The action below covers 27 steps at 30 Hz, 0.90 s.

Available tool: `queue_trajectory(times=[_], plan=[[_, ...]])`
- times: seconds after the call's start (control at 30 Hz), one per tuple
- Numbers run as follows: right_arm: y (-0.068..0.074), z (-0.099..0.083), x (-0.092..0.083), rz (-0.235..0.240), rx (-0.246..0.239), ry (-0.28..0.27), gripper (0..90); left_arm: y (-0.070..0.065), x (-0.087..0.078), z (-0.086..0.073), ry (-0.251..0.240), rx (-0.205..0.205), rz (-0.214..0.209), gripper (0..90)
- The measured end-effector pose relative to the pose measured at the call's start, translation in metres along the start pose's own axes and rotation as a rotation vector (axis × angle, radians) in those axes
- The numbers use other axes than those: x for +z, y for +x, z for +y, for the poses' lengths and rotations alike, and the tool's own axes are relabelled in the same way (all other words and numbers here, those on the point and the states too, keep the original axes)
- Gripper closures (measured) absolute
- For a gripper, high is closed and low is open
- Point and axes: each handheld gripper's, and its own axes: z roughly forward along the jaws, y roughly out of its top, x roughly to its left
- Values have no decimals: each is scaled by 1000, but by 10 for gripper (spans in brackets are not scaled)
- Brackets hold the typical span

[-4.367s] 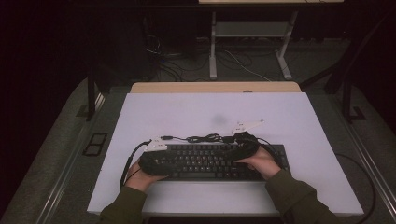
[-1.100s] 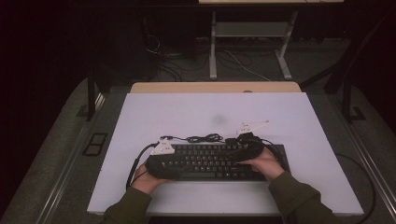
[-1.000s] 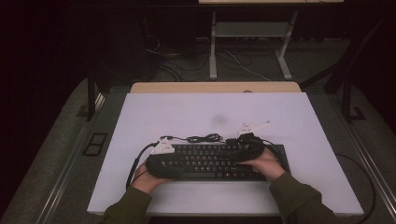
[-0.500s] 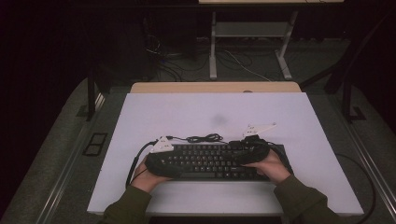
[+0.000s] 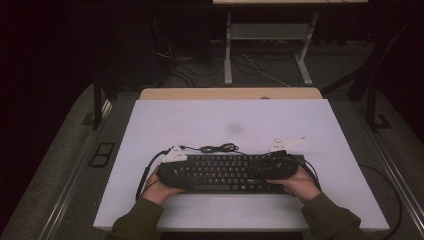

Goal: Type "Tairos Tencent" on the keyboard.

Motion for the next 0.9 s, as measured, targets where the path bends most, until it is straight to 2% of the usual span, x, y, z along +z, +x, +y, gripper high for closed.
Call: queue_trajectory(times=[0.27, 0.53, 0.9], plan=[[0, -11, -10, 4, -6, 20, 760, 1, 4, 1, 5, 11, 0, 226], [1, -18, -11, 22, -26, 43, 894, -1, 10, 4, 13, 29, -8, 221], [3, -21, -5, 2, -59, 92, 896, -1, 12, 7, 10, 39, -9, 221]])
